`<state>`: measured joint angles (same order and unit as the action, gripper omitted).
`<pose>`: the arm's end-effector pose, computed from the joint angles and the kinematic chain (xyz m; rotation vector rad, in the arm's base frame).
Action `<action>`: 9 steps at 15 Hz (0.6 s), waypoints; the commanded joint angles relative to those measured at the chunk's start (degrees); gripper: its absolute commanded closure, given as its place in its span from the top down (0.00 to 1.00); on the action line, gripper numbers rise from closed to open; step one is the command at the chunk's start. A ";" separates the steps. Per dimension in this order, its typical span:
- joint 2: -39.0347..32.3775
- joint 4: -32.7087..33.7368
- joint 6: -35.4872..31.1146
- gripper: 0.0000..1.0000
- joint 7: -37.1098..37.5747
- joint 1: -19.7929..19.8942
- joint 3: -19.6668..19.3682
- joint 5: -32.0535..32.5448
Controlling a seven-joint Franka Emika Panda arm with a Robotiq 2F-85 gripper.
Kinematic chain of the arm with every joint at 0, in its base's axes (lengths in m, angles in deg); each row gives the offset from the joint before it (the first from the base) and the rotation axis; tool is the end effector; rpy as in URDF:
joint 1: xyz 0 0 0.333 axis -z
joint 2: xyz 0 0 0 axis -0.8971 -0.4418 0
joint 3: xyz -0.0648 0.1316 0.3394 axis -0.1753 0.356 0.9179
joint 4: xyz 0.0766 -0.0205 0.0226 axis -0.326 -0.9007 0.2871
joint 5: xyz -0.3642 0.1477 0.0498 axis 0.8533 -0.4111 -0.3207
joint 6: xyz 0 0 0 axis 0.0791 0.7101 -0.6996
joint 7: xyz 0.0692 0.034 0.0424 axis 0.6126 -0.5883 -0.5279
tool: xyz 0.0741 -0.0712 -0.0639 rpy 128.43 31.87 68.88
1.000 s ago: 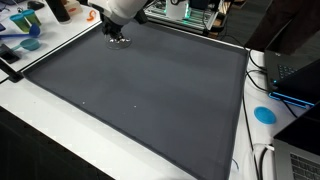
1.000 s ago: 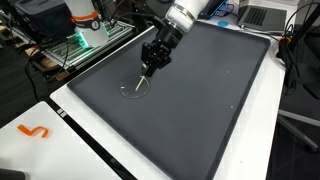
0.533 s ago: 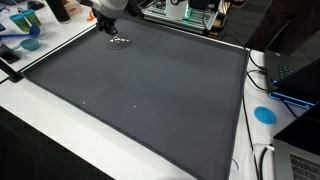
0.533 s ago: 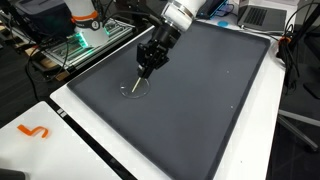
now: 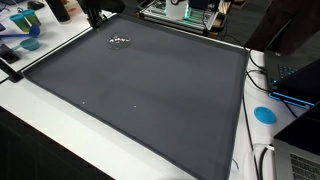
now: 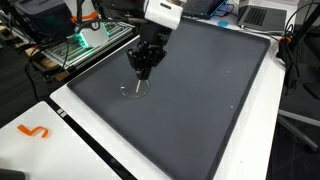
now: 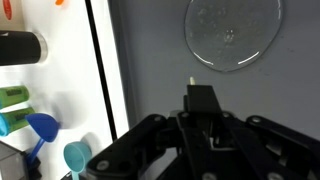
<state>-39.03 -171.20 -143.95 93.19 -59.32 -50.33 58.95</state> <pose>0.5789 -0.1107 0.3340 2.6932 -0.2460 -0.1776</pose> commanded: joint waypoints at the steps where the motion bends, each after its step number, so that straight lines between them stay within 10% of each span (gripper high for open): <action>1: 2.62 -2.02 -3.09 0.04 -12.10 2.91 -1.05 -10.49; 9: 2.28 -1.43 -2.47 0.04 -39.76 9.01 -0.79 -34.05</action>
<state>-37.39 -171.27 -145.47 62.85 -52.69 -51.69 32.09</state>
